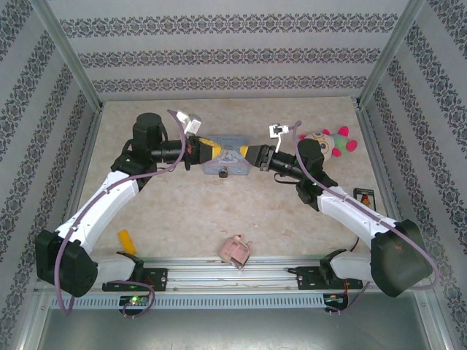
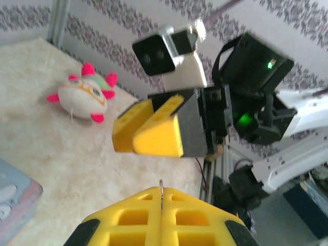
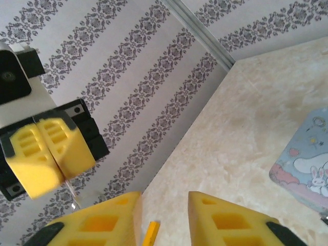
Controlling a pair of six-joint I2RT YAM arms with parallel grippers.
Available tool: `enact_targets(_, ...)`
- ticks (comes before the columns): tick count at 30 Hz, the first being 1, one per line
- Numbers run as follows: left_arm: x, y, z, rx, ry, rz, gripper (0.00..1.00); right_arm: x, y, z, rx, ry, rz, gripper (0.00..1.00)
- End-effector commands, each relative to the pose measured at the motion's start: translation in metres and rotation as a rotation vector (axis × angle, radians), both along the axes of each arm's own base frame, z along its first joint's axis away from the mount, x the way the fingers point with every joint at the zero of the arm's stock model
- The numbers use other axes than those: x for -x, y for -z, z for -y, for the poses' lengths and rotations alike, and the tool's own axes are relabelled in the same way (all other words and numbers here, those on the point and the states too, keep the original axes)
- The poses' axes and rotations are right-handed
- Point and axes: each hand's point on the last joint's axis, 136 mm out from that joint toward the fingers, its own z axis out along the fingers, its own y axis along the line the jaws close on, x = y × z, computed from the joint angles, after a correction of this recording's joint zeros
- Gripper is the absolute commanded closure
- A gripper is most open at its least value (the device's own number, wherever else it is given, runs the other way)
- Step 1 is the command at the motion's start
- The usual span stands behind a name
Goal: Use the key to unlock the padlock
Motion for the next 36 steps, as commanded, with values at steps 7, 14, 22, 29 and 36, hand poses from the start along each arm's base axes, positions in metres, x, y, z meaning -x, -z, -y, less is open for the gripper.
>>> enact_targets(7,0.025,0.025,0.008,-0.034,0.060,-0.037,1.00,0.047,0.014,-0.027,0.037,-0.129,0.082,0.58)
enact_targets(14,0.029,0.041,0.007,-0.058,0.069,-0.050,1.00,0.057,0.021,-0.037,0.034,-0.147,0.089,0.54)
enact_targets(22,0.028,0.050,0.007,-0.059,0.064,-0.059,1.00,0.056,0.019,-0.043,0.034,-0.155,0.099,0.55)
enact_targets(29,0.024,0.053,0.006,-0.058,0.036,-0.059,1.00,0.050,0.019,-0.030,0.031,-0.087,0.101,0.55)
enact_targets(36,0.018,0.042,0.007,0.011,-0.002,-0.051,1.00,0.057,0.007,-0.017,-0.007,-0.062,0.122,0.54)
